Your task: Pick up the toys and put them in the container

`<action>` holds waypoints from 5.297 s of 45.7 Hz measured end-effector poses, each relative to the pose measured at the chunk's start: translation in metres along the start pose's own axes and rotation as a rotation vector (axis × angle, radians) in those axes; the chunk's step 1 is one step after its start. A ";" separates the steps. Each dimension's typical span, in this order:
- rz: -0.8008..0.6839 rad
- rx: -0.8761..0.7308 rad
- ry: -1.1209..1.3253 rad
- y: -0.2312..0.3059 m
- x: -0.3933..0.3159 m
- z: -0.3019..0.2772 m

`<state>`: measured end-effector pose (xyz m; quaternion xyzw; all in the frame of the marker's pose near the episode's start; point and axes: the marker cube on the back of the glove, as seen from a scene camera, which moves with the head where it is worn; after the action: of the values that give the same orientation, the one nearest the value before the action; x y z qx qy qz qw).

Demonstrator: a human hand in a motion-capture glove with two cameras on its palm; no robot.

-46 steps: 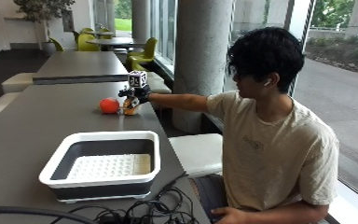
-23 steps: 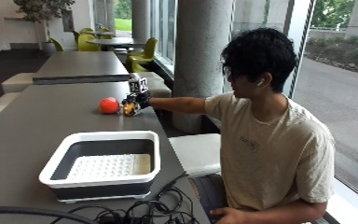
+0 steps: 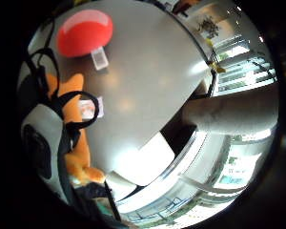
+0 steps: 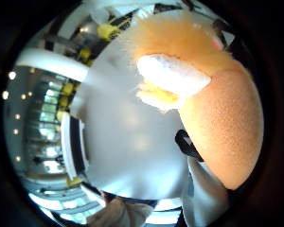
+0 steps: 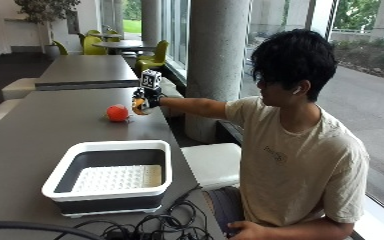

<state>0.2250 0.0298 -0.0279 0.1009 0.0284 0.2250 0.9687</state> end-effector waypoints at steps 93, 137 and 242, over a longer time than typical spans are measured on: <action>-0.769 0.117 -0.207 0.064 -0.488 -0.160; -0.735 0.021 -0.099 0.055 -0.430 -0.151; -0.412 -0.202 -0.465 0.002 -0.194 0.000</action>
<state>0.0505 -0.0540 -0.0253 0.0451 -0.1964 -0.0033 0.9795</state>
